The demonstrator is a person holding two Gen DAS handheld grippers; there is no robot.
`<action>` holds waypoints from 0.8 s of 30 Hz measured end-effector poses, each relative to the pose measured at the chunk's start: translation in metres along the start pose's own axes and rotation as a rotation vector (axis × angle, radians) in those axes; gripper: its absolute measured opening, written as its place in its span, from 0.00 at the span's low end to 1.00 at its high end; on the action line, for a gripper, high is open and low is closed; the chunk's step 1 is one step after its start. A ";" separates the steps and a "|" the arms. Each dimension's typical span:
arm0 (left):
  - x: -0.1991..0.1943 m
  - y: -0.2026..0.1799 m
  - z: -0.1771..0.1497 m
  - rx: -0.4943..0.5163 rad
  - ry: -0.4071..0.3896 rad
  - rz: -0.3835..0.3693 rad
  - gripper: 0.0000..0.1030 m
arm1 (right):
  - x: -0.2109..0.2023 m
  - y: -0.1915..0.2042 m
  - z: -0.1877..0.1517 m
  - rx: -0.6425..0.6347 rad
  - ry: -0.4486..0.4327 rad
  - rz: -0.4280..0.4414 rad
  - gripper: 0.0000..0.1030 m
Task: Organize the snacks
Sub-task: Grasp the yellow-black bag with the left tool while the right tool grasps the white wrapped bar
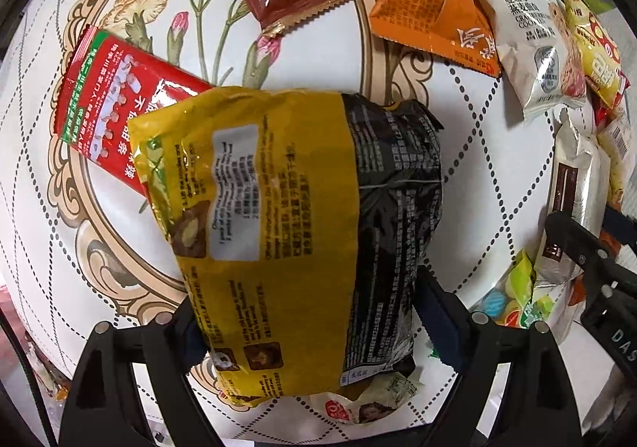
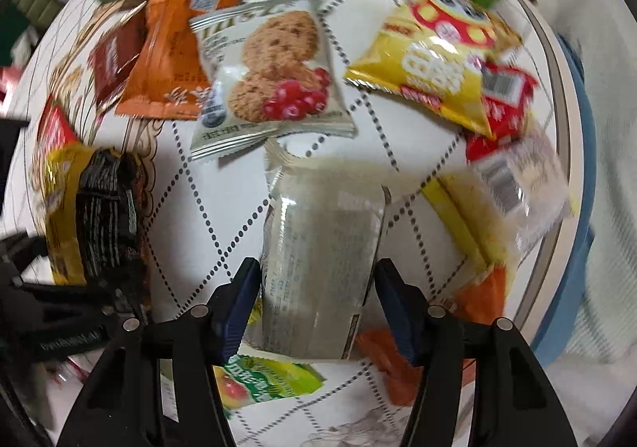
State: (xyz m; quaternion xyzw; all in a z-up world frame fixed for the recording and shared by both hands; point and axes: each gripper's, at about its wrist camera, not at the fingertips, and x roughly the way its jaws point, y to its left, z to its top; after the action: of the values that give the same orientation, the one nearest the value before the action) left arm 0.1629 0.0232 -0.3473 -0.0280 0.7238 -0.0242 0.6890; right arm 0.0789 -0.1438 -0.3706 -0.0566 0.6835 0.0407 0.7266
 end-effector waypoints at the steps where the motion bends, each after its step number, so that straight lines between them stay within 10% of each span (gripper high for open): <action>1: -0.003 -0.002 -0.007 -0.002 -0.011 0.006 0.84 | 0.002 -0.006 -0.002 0.028 0.006 0.005 0.61; 11: -0.009 -0.018 0.012 0.015 -0.111 0.030 0.80 | -0.001 0.012 0.005 0.032 -0.044 -0.037 0.55; 24: 0.075 -0.011 -0.003 0.070 -0.029 -0.030 0.93 | 0.008 -0.005 0.003 0.160 -0.034 0.039 0.63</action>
State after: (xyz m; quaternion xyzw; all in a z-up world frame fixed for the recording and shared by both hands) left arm 0.1558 0.0069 -0.4215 -0.0153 0.7118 -0.0595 0.6997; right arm 0.0830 -0.1483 -0.3785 0.0157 0.6732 0.0010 0.7393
